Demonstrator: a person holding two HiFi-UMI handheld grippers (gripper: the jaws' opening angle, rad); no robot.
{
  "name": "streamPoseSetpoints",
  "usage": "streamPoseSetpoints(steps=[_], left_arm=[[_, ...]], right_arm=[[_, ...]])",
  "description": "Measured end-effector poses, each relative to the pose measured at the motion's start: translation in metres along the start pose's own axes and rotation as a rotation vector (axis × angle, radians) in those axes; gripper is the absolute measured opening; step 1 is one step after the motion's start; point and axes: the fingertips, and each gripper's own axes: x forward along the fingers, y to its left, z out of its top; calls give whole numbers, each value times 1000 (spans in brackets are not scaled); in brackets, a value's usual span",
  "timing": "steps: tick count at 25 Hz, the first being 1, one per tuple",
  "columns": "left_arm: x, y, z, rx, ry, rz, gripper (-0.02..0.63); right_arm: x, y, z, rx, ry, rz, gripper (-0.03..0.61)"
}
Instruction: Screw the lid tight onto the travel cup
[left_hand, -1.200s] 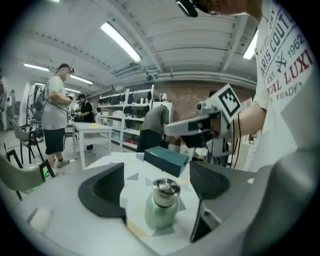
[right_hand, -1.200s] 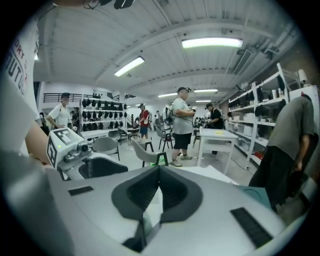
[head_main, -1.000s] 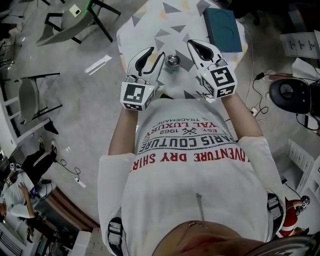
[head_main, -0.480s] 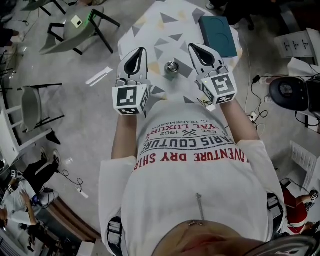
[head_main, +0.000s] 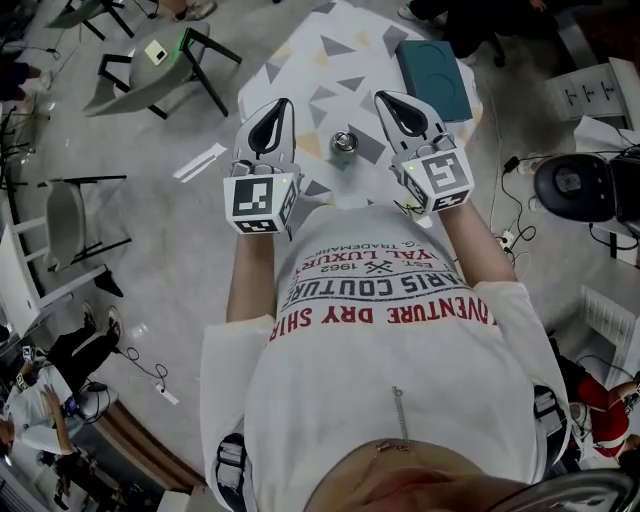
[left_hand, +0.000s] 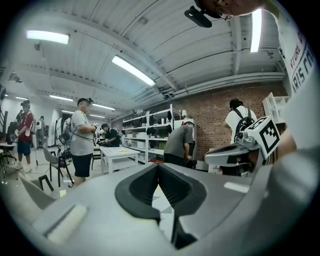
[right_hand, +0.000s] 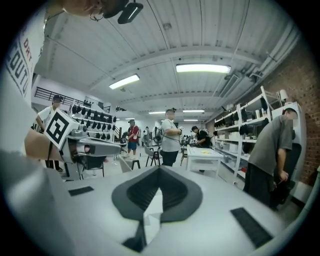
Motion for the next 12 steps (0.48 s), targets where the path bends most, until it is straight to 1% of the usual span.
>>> streamPoseSetpoints(steps=[4, 12], left_arm=[[0, 2, 0, -3, 0, 3, 12], [-1, 4, 0, -6, 15, 17, 12]], right_arm=[[1, -2, 0, 16, -1, -3, 9], [4, 1, 0, 16, -2, 5, 9]])
